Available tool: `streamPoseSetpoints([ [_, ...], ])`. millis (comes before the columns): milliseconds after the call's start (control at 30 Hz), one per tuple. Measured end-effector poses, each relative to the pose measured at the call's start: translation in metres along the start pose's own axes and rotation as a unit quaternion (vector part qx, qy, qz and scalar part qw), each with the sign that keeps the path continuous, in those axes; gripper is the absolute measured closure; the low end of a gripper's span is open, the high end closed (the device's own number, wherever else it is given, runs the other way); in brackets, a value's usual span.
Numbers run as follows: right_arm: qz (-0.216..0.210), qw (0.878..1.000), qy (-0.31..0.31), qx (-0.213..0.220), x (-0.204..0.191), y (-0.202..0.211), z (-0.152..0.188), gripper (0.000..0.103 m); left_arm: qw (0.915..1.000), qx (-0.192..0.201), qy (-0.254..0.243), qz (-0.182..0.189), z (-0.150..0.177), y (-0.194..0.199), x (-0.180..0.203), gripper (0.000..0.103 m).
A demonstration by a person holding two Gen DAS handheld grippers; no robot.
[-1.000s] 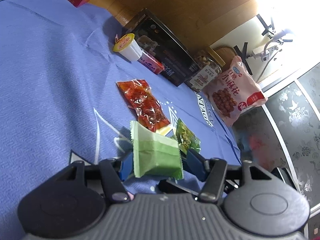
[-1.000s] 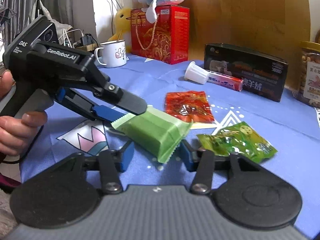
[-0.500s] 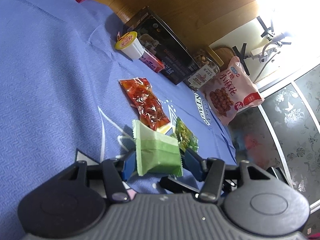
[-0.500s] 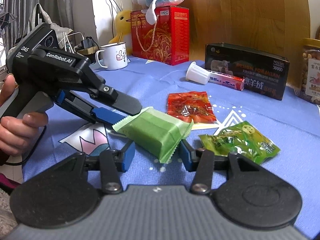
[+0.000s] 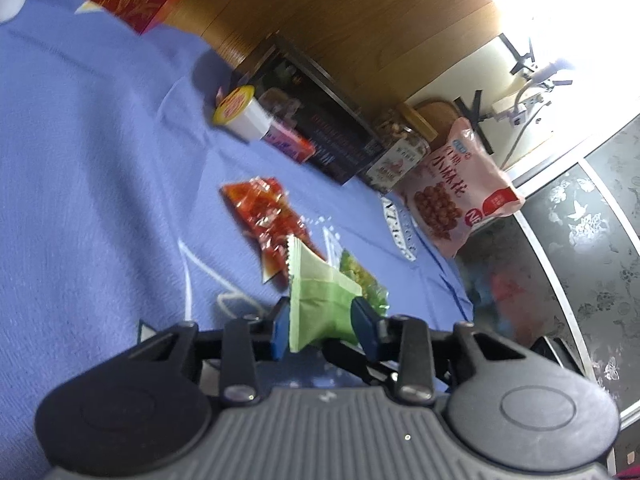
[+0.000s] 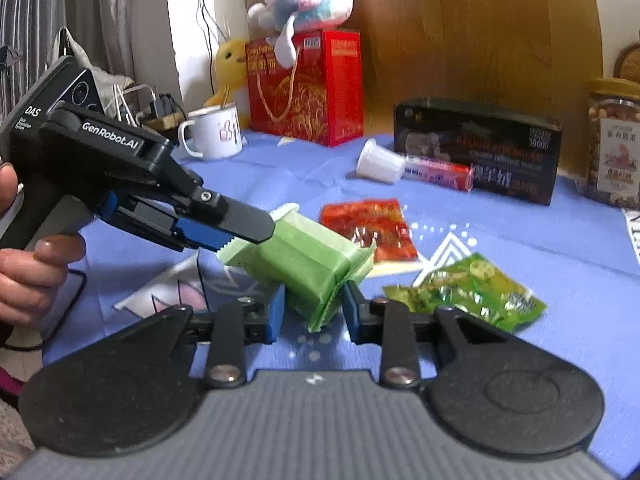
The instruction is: Organize snacks
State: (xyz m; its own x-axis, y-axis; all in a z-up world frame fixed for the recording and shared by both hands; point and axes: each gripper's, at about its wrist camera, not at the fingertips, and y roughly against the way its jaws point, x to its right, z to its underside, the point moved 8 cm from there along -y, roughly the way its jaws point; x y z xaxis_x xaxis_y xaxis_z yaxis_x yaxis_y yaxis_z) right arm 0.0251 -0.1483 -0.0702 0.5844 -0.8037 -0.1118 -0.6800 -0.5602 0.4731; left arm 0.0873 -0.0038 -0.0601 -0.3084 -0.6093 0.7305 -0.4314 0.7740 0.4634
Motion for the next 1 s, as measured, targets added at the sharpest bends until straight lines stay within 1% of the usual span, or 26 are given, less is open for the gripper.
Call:
streamPoseSetpoints([
  [233,0.011,0.999,-0.002,0.035,0.004,0.012,-0.019,0.069,0.9994,0.014,-0.033,0.003,-0.015,0.005,0.023,0.071],
  [467,0.029,0.998,-0.007,0.057,0.020,0.018,-0.038,0.069,0.9979,0.019,-0.062,0.007,-0.036,-0.006,0.042,0.071],
  [633,0.038,0.997,-0.010,0.062,0.035,0.012,-0.050,0.069,0.9968,0.018,-0.078,0.004,-0.056,-0.018,0.048,0.071],
  [833,0.054,0.996,-0.012,0.073,0.062,-0.007,-0.077,0.069,0.9945,0.023,-0.102,-0.002,-0.098,-0.042,0.056,0.071],
  [1000,0.070,0.994,-0.024,0.081,0.099,-0.032,-0.110,0.069,0.9917,0.032,-0.124,-0.012,-0.152,-0.074,0.062,0.071],
])
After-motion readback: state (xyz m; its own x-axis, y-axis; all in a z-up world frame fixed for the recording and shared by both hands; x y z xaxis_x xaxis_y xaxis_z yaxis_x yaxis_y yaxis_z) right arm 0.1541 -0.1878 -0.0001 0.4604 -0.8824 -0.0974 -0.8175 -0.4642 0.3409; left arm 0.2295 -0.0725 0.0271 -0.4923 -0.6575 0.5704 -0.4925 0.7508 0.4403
